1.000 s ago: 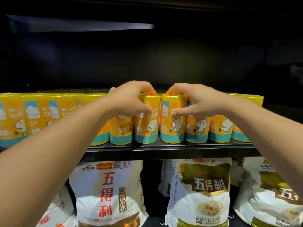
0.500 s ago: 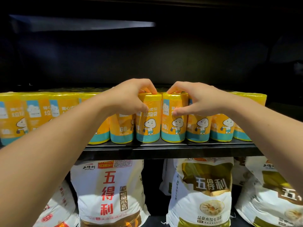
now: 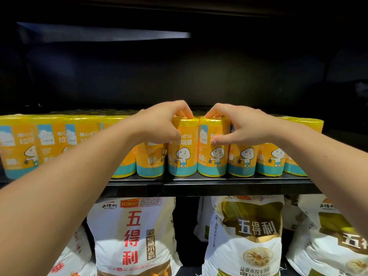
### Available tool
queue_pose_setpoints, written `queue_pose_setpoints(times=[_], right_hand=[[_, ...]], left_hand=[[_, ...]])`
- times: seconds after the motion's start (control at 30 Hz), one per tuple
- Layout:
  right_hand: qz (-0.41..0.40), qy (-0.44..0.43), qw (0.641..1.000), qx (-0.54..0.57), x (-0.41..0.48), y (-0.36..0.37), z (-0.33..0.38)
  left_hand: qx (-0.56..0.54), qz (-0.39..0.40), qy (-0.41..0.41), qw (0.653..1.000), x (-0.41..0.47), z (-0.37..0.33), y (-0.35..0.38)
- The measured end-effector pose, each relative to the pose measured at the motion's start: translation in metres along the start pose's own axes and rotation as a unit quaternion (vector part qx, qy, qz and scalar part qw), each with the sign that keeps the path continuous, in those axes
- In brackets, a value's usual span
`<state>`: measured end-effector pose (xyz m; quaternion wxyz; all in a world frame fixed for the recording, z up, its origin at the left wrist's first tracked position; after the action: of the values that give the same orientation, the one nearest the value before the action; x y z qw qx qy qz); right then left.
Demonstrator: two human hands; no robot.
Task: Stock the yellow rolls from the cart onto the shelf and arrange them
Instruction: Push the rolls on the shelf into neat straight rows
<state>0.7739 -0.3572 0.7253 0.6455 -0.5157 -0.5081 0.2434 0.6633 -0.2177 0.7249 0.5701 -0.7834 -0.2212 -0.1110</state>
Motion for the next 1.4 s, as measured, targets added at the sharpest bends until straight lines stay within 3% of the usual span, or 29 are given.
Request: queue_pose_setpoints(times=[0.33, 0.57, 0.67, 0.77, 1.03, 1.4], right_hand=[[0.033, 0.001, 0.999, 0.028, 0.006, -0.003, 0.002], [0.047, -0.010, 0.998, -0.043, 0.009, -0.009, 0.009], [0.004, -0.033, 0.997, -0.063, 0.013, -0.012, 0.021], [-0.038, -0.058, 0.996, -0.064, 0.019, -0.012, 0.041], [-0.045, -0.077, 0.996, -0.030, 0.034, 0.008, 0.067], [-0.051, -0.071, 0.996, -0.033, 0.036, 0.012, 0.065]], left_hand=[[0.114, -0.036, 0.056, 0.991, -0.005, 0.000, -0.011], [0.179, -0.080, 0.002, 0.981, -0.017, 0.023, -0.028], [0.199, -0.085, -0.035, 0.976, -0.020, 0.036, -0.033], [0.196, -0.085, -0.060, 0.975, -0.020, 0.042, -0.033], [0.172, -0.124, -0.075, 0.975, -0.023, 0.042, -0.028], [0.092, -0.067, -0.066, 0.991, -0.029, 0.048, -0.032]])
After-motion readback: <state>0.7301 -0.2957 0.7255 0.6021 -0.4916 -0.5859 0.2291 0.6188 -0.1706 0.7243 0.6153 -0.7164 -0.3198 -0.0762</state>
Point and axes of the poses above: each hand's wrist, its own x-axis towards the middle knuckle, its own y-axis out of the palm, z = x × y, the point moved 6 cm from there along x, towards the middle knuckle, and after that the axes turned 3 degrees about -x, right-handed, at the moved point
